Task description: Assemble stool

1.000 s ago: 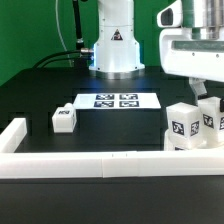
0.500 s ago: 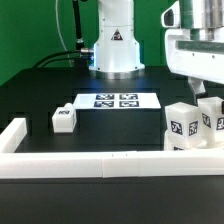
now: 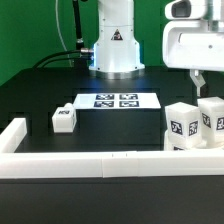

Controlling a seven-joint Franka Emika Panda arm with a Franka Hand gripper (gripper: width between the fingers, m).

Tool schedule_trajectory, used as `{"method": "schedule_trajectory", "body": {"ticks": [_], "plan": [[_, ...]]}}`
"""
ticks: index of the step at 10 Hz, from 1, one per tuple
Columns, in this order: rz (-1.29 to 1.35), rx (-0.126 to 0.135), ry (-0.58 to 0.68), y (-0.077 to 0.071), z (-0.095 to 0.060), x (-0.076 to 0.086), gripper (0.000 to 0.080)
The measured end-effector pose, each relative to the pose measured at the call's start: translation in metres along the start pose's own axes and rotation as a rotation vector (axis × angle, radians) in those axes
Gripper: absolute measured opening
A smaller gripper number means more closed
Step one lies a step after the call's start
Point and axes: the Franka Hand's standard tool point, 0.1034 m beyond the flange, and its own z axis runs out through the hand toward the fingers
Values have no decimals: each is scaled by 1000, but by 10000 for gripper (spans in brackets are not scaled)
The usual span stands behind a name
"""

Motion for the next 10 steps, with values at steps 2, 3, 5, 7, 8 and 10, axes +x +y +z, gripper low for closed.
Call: {"method": "schedule_trajectory", "body": {"ticks": [2, 3, 5, 7, 8, 10], "plan": [[-157, -4, -2, 1, 1, 0, 649], [-281, -14, -7, 3, -2, 2, 649], [-637, -35, 1, 2, -20, 12, 649], [-913, -65, 10, 3, -25, 12, 649], [-1102, -88, 9, 1, -24, 12, 649], [-1236, -97, 3, 3, -23, 14, 649]]}}
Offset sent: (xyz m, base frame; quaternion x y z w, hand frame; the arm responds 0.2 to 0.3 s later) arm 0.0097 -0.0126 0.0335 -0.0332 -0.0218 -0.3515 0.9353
